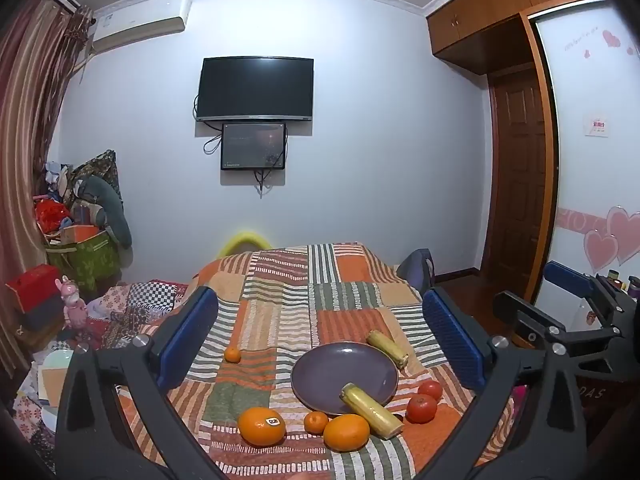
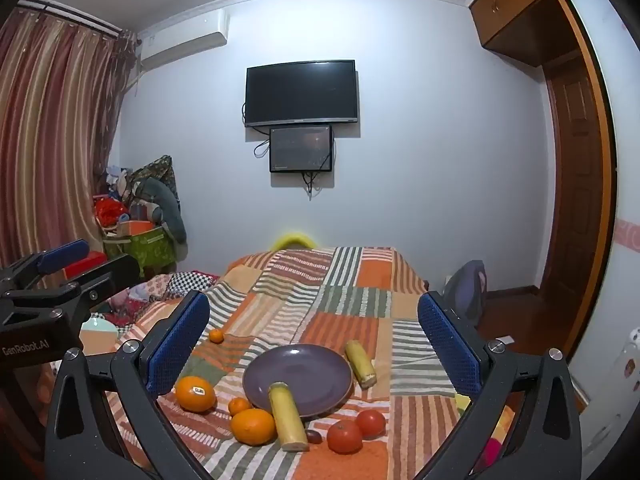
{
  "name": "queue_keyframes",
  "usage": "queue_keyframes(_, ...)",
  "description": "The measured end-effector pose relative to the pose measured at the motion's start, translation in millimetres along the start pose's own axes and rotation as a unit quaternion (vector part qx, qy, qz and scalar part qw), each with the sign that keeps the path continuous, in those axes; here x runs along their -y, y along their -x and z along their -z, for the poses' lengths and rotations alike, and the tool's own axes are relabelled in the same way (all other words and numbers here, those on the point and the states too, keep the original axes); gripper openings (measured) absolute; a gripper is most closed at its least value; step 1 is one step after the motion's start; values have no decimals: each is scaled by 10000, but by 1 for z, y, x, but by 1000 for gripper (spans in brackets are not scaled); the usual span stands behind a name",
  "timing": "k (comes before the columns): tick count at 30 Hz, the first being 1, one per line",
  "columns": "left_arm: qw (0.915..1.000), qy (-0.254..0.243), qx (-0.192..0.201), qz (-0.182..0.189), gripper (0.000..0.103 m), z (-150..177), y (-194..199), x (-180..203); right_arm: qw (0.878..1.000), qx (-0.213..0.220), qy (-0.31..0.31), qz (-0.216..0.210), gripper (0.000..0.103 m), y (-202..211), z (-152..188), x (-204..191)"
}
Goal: Organize fruits
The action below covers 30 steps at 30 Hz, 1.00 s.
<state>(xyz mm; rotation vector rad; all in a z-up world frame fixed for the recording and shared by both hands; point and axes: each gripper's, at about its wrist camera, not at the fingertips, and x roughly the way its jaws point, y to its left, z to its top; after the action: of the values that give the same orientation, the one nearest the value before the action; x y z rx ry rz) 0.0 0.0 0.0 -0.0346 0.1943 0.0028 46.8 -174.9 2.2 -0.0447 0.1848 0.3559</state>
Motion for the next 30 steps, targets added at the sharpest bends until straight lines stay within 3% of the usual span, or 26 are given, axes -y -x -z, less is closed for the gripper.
queue_keyframes(4,9998,-175,1,7,103,-1,-1,2,10000,-34,-38,-43,103,2,1,0)
queue_keyframes(30,10000,-35,27,28,103,0,1,-2,9999,-25,-132,10,103,6,-3,4)
